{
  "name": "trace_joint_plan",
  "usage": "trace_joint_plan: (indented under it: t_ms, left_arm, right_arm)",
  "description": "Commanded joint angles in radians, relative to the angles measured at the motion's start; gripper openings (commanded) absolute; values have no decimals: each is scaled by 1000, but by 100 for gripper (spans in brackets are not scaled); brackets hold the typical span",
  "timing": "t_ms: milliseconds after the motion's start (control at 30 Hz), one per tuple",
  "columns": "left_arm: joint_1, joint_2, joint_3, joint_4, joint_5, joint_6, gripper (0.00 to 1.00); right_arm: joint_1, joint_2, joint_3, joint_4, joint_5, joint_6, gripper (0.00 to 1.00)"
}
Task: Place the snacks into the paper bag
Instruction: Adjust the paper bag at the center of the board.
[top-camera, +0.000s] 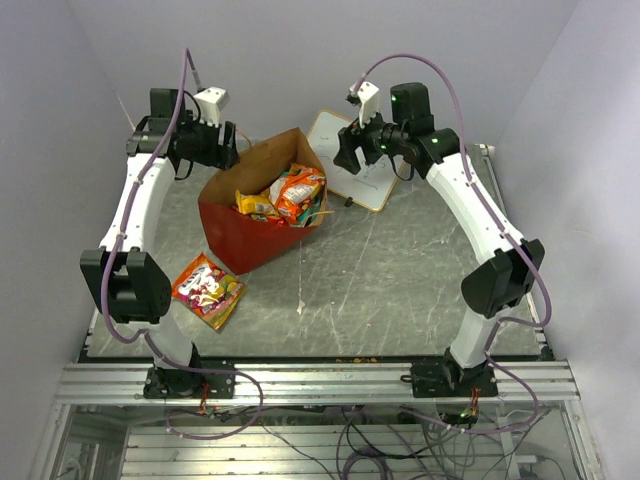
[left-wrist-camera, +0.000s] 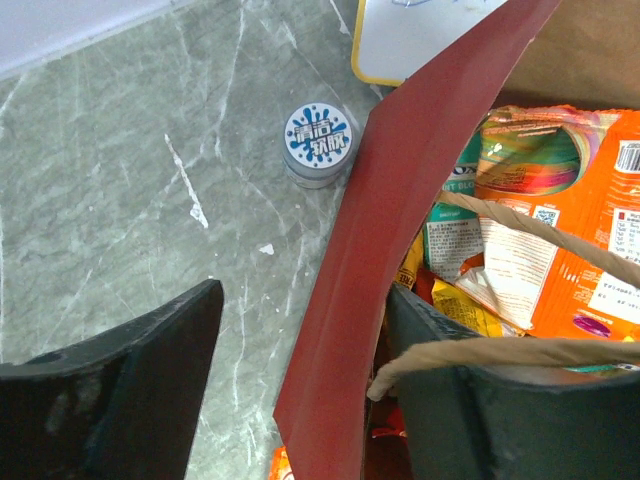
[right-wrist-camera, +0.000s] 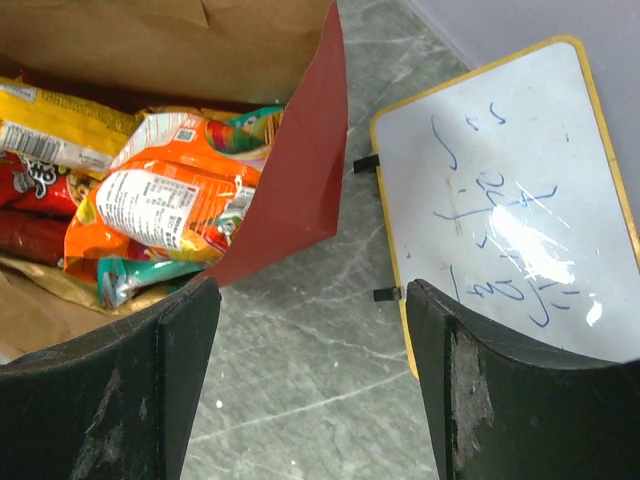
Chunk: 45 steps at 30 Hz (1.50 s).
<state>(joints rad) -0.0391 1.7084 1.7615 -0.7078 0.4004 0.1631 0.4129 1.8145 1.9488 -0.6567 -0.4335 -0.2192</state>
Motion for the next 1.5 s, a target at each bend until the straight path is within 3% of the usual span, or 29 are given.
trace_joint_plan:
  t_ms: [0,167,367,500,633,900,1167,1467]
  left_arm:
    - [21,-23,42,-18,111,-26,86]
    - [21,-62,24,-36,222,-30,97]
    - [21,-119,-38,-25,273,-17,96]
    - [21,-137,-84,7,269,-25,93]
    - [21,-133,-97,10,274,-35,91]
    - [21,-196,-132,11,268,-12,91]
    - [21,-192,-40,-61,232,26,91]
    - [21,-297,-21,37,-69,36,94]
  right_arm:
    - [-24,-49,-60,-4,-9,-42,75]
    - [-49,-99,-182,5,-18,-77,75]
    - [-59,-157,-388,26,-99,-125,65]
    - [-24,-199,-592,180,-269,-93,59]
    - [69,-189,-666,324,-336,-26,58]
    - [76,-89,-584,469,-397,134,52]
    - [76,-41,-532,550,-379,208,50]
    - [76,81,-401,587,-349,281,48]
